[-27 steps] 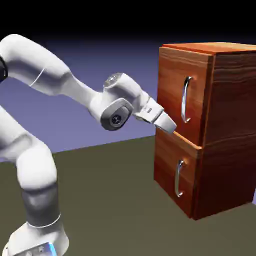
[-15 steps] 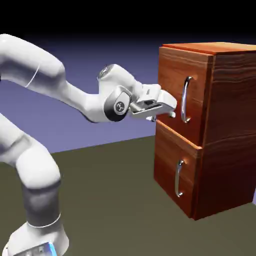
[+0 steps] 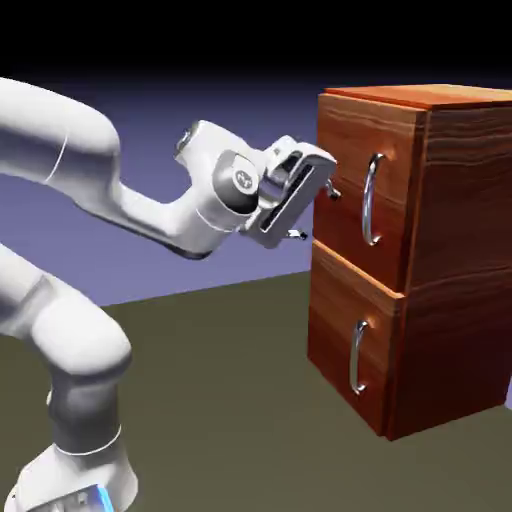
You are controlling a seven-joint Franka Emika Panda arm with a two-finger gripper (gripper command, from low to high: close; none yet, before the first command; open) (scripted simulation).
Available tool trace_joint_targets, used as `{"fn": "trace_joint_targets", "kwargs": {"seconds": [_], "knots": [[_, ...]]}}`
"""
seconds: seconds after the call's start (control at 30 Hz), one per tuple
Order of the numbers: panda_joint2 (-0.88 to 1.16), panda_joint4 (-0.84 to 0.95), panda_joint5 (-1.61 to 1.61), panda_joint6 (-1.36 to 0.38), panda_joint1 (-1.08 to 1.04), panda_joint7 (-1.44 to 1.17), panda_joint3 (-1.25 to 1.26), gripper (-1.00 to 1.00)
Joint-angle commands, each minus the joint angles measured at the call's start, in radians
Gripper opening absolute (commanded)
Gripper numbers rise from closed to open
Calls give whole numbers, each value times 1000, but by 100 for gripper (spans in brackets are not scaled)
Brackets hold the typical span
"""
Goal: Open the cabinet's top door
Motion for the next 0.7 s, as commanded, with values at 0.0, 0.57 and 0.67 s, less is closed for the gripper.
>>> {"fn": "trace_joint_targets", "kwargs": {"seconds": [0.0,0.57,0.67], "knots": [[-6,4,-44,-4,12,-15,-13,0],[-111,63,-783,-72,218,-263,-239,0],[-129,74,-913,-84,254,-307,-279,0]]}}
